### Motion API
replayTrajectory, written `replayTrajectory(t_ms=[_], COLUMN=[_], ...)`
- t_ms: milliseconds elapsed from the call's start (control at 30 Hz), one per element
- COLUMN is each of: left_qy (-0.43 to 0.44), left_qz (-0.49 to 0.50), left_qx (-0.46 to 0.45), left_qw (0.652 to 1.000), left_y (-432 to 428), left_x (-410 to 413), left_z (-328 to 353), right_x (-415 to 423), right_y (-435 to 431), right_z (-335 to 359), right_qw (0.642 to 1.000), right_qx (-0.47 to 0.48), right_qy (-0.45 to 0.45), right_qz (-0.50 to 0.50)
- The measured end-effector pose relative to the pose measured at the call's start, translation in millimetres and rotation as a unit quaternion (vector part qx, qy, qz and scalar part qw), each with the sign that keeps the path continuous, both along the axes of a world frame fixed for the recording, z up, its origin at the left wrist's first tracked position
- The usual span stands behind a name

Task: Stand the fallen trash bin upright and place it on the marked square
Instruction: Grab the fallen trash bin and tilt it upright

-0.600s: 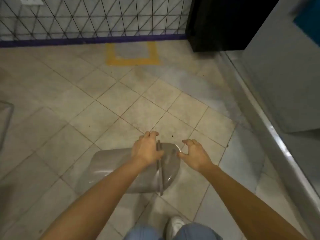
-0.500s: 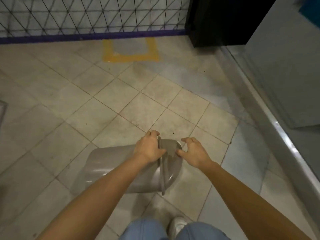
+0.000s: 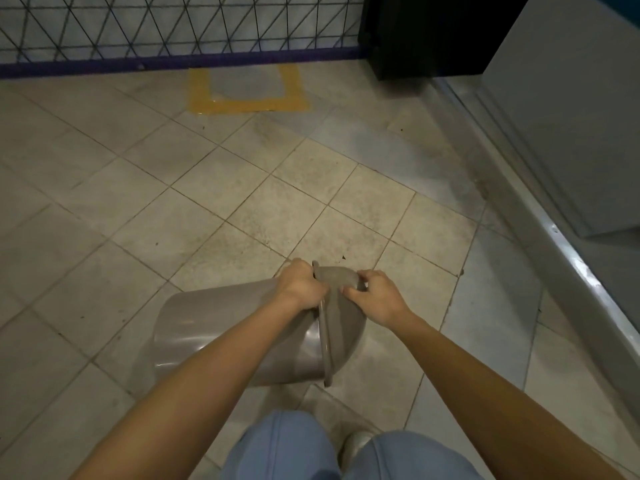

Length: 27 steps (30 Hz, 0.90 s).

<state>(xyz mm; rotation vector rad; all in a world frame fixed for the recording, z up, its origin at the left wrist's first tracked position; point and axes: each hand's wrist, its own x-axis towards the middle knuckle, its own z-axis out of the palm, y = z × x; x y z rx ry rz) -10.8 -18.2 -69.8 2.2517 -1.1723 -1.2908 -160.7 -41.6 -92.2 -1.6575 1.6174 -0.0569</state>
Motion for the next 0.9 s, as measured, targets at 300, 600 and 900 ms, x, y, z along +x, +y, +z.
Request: replayTrajectory(t_ms=[300, 600, 900], left_qy=[0.089, 0.163, 0.2], left_qz=[0.077, 0.107, 0.119], left_qx=[-0.034, -0.108, -0.111], left_qw=[0.992, 0.975, 0.966], left_y=[2.8, 6.3, 13.8], left_x=[17.3, 38.9, 60.5], left_z=[25.3, 59.3, 70.3], right_x=[9.4, 12.4, -6.7], right_y=[1.4, -18.4, -8.0], right_z=[14.1, 45.7, 30.1], right_qw=[0.985, 0.957, 0.888], right_qx=[-0.034, -0.008, 0.216], right_qy=[-0.127, -0.225, -0.278], right_qz=[-0.11, -0.183, -0.296])
